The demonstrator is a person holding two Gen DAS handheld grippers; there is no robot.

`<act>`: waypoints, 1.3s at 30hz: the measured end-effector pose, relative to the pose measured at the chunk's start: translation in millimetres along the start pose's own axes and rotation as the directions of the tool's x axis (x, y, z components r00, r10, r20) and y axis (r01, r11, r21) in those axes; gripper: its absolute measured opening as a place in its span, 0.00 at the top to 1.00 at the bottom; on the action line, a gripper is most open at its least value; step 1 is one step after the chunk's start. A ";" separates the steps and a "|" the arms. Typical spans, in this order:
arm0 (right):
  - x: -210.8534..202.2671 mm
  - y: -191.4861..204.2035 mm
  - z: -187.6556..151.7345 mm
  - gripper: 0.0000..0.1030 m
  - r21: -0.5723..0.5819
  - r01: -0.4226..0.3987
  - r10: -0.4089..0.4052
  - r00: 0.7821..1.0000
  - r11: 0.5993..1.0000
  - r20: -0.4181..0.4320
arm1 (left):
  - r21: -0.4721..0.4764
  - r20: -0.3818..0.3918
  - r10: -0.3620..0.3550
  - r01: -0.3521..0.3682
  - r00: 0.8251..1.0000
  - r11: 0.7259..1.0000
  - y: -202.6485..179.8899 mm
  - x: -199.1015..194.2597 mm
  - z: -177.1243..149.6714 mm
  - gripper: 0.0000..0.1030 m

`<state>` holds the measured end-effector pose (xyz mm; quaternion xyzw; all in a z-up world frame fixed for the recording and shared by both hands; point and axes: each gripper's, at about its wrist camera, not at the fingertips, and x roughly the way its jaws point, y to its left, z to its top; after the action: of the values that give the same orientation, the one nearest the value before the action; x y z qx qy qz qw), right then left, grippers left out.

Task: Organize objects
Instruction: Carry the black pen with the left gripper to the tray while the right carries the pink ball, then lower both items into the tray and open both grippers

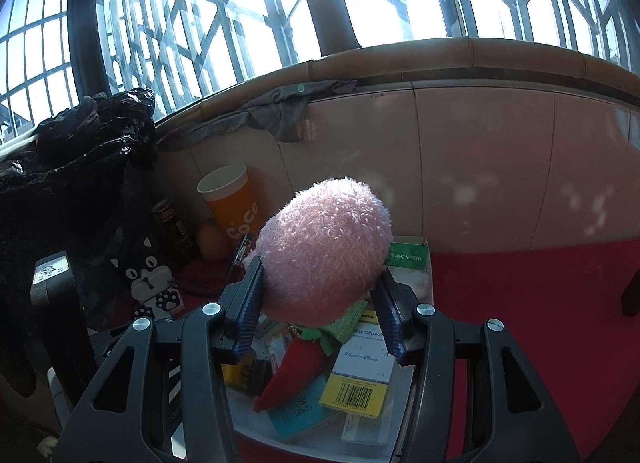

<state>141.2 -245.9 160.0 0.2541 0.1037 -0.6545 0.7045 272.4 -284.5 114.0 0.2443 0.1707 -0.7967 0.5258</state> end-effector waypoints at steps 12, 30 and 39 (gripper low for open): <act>37.0 -5.1 13.2 0.50 0.036 0.000 0.003 0.998 0.999 -0.063 | -0.011 -0.066 -0.005 0.004 0.998 1.000 -0.1 22.2 -2.3 0.93; 84.6 -14.7 1.1 0.50 0.072 0.023 -0.012 0.988 0.997 -0.156 | -0.081 -0.111 -0.049 0.040 0.993 0.996 11.6 37.5 -8.8 0.93; 101.8 -6.7 8.1 0.30 0.030 0.001 0.004 0.986 1.000 -0.168 | -0.077 -0.134 -0.129 0.120 0.983 0.990 7.2 45.2 -9.3 0.67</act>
<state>145.5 -338.5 116.7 0.3189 0.1529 -0.6316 0.6899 266.2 -316.5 80.6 0.2696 0.2490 -0.8028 0.4699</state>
